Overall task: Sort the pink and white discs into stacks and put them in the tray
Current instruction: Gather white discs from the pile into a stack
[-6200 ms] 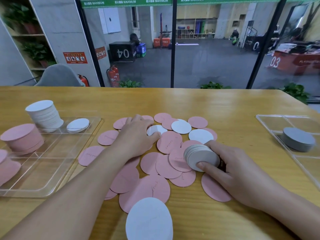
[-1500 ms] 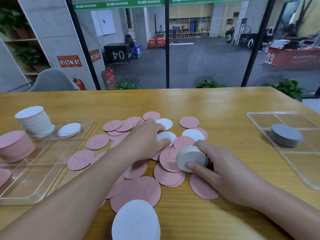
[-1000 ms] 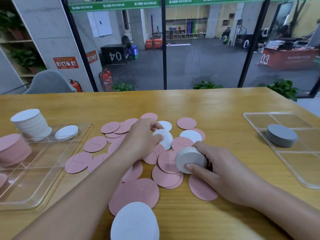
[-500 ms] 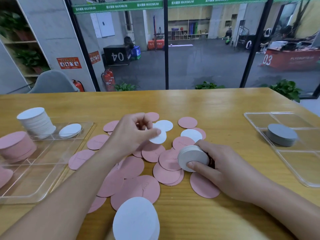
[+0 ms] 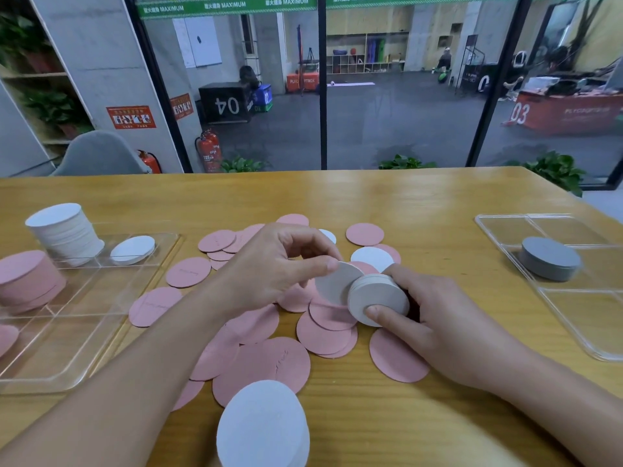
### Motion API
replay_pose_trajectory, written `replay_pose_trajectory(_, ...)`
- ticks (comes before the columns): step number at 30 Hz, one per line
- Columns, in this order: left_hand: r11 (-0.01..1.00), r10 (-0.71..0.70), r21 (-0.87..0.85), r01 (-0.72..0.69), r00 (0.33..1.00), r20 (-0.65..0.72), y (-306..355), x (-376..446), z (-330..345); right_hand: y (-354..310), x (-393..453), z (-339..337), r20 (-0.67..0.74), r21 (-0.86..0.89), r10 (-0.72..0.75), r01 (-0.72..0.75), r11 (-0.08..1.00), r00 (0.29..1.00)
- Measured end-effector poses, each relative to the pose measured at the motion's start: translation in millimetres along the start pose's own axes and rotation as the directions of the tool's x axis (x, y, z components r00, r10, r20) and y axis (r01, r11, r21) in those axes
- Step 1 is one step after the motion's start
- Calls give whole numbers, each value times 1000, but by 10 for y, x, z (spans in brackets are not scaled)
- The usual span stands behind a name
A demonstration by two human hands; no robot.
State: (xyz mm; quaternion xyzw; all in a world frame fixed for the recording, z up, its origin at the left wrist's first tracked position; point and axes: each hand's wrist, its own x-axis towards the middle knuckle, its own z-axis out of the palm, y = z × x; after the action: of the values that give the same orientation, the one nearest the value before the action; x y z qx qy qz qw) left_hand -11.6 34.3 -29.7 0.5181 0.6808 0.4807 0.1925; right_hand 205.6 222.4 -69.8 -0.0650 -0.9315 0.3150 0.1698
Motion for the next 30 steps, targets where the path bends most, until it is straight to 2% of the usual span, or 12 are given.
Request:
replay_pose_trajectory(11,999,27,-25,-25,996,81,-31,28,171,-22,-1,18,-16,-6,25,-25,1000,1000)
replay_pose_trajectory(17,995,36,-96,-22,988,151,-67,29,263,-6,23,45,-17,-98,-48,46,994,999)
replay_pose_trajectory(21,998,22,-59,-17,997,79,-94,55,233,2,18,48,-13,-67,-29,28,997,1000)
replay_pose_trajectory(23,998,6,68,-3,999,-37,-193,98,169,-14,24,61,-1,-71,-34,34,997,999)
replay_pose_trajectory(25,954,-21,292,69,986,-164,-304,152,103,-18,27,69,4,-78,-31,31,996,1000)
replay_pose_trajectory(27,875,-71,463,139,984,-162,-358,182,70,-15,27,70,9,-84,-13,14,996,1000)
replay_pose_trajectory(30,761,-108,635,130,991,-74,-410,201,89,-4,27,65,11,-93,-9,10,996,1000)
